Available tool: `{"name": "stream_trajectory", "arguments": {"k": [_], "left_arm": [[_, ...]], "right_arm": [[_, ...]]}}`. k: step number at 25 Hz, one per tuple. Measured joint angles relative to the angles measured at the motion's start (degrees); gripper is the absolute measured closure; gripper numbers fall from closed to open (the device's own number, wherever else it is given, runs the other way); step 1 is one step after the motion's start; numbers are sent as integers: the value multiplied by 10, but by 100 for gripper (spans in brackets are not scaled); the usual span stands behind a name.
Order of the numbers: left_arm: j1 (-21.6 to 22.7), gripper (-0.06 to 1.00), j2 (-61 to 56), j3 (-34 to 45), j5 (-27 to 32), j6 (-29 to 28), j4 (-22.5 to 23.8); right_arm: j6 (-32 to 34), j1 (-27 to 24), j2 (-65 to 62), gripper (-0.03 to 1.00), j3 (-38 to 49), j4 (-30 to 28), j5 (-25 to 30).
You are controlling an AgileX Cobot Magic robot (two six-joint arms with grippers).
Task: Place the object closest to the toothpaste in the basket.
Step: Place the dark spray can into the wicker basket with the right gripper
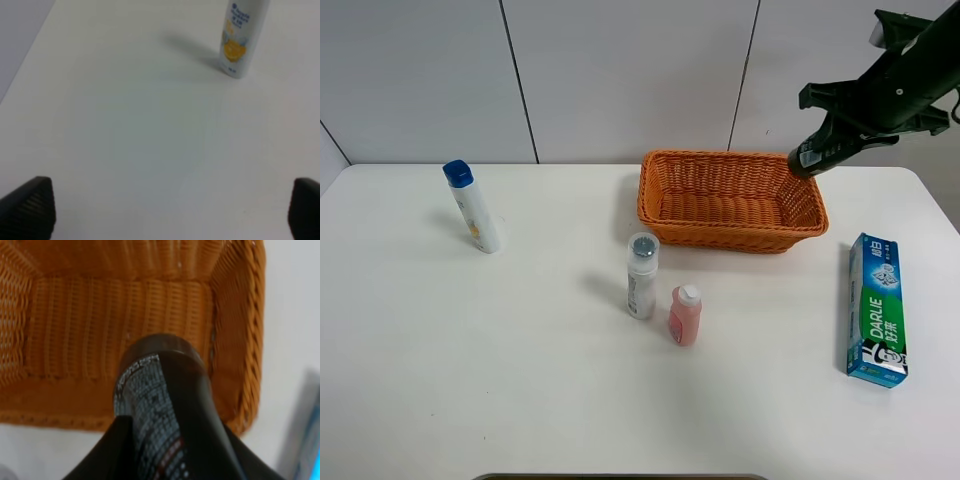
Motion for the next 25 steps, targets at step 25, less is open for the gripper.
{"name": "stream_trajectory", "arguments": {"k": [25], "left_arm": [[0, 0, 0, 0, 0, 0, 0]], "right_arm": [[-24, 0, 193, 55, -30, 36, -148]]}}
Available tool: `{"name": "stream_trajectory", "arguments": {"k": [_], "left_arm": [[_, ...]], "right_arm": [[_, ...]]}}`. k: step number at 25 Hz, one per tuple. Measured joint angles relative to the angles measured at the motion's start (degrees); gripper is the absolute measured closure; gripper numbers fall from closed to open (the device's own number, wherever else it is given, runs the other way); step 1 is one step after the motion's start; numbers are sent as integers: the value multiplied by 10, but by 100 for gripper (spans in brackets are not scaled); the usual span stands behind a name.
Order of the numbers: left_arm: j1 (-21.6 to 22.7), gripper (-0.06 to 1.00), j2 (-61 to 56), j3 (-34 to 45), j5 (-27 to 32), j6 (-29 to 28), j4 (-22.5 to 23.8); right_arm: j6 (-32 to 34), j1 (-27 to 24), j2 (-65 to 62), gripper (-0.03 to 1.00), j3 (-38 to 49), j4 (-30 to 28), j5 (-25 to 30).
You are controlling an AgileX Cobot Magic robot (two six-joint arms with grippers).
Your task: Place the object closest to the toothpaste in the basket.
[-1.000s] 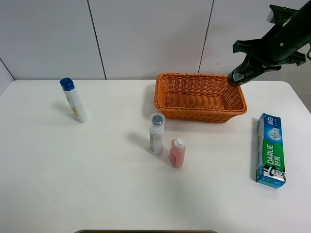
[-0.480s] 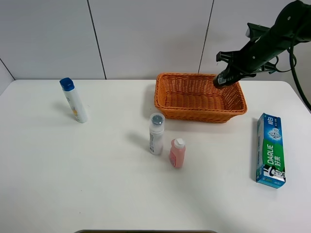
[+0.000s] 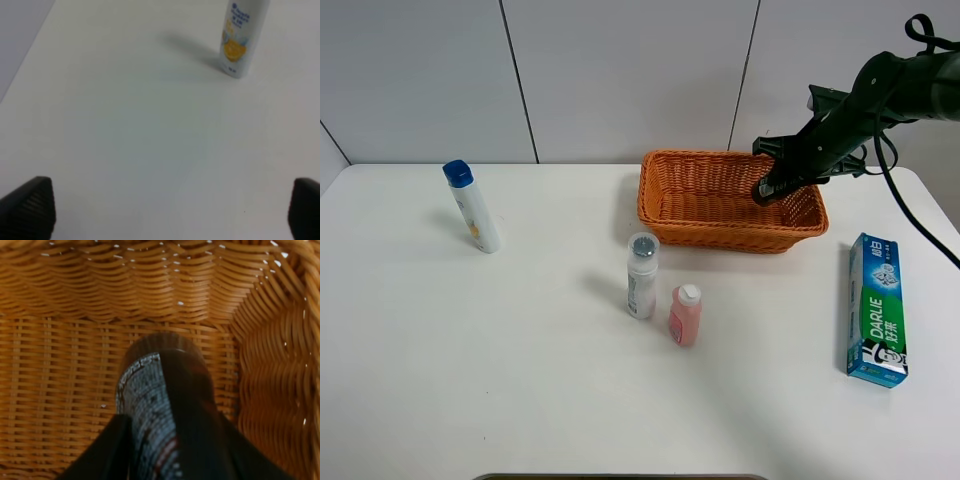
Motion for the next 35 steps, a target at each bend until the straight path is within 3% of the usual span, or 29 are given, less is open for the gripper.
{"name": "stream_trajectory", "arguments": {"k": [8, 13, 20, 30, 35], "left_arm": [[0, 0, 0, 0, 0, 0, 0], [0, 0, 0, 0, 0, 0, 0], [0, 0, 0, 0, 0, 0, 0], [0, 0, 0, 0, 0, 0, -2], [0, 0, 0, 0, 0, 0, -1]], "right_arm": [[0, 0, -1, 37, -2, 1, 2], [0, 0, -1, 20, -9, 6, 47], [0, 0, -59, 18, -55, 6, 139], [0, 0, -247, 17, -72, -41, 341], [-4, 0, -360, 17, -72, -49, 363]]}}
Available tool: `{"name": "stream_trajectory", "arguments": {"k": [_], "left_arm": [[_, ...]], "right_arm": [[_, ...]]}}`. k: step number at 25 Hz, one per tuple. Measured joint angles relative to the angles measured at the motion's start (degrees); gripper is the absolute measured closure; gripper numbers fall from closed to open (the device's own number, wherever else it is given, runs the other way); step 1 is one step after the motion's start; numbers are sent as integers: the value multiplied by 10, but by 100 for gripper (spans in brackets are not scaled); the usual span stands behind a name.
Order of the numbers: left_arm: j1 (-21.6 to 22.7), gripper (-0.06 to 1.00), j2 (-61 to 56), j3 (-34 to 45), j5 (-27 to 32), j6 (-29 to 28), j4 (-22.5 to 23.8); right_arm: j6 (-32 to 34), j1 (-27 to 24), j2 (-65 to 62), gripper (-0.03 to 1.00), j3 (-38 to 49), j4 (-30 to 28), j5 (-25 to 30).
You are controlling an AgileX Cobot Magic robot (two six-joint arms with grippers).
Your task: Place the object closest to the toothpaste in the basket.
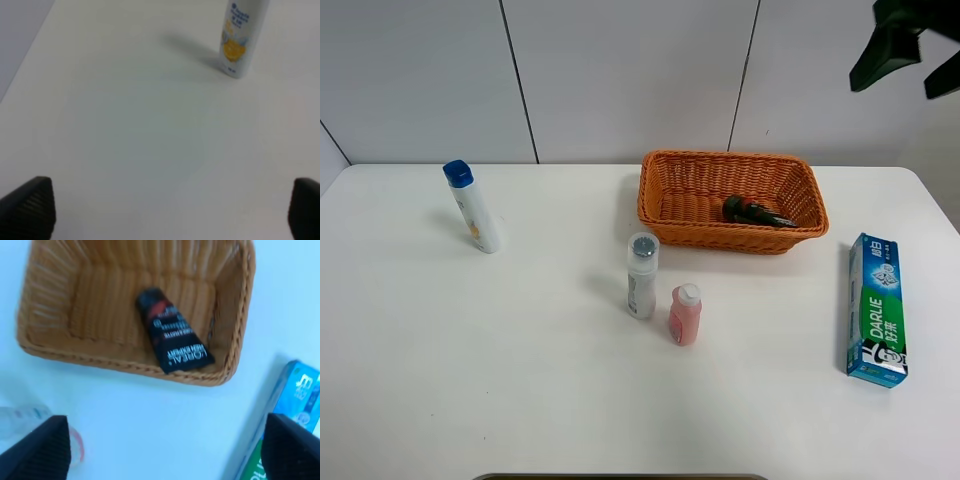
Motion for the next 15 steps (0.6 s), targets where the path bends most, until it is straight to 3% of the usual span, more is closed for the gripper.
{"name": "stream_trajectory", "arguments": {"k": [7, 15], "left_arm": [[0, 0, 0, 0, 0, 0, 0], [0, 0, 0, 0, 0, 0, 0]], "right_arm": [[2, 0, -164, 17, 40, 14, 1], [5, 0, -388, 17, 279, 1, 3]]}}
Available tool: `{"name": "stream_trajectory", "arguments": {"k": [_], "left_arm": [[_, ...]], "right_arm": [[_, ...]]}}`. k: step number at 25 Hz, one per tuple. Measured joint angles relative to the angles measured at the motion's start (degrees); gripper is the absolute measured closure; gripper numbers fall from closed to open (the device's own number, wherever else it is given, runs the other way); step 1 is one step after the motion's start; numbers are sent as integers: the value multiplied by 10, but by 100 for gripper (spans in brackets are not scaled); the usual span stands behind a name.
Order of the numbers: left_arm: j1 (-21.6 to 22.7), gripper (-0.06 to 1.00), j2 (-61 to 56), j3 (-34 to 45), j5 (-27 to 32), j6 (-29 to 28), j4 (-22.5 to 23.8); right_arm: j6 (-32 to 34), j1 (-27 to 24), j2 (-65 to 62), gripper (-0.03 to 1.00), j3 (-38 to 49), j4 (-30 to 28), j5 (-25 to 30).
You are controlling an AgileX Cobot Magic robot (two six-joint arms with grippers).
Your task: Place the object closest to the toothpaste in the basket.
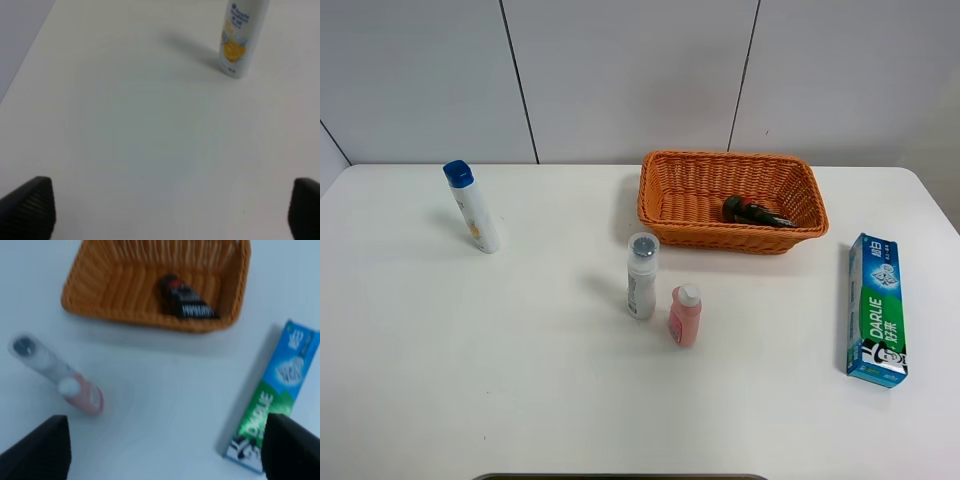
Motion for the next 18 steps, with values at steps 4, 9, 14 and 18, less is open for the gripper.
{"name": "stream_trajectory", "arguments": {"k": [4, 9, 14, 18], "left_arm": [[0, 0, 0, 0, 0, 0, 0], [0, 0, 0, 0, 0, 0, 0], [0, 0, 0, 0, 0, 0, 0], [0, 0, 0, 0, 0, 0, 0]], "right_arm": [[0, 0, -100, 17, 114, -61, 1], [2, 0, -213, 17, 223, -111, -36], [11, 0, -304, 17, 296, -112, -85], [12, -12, -362, 17, 317, -116, -96]]}}
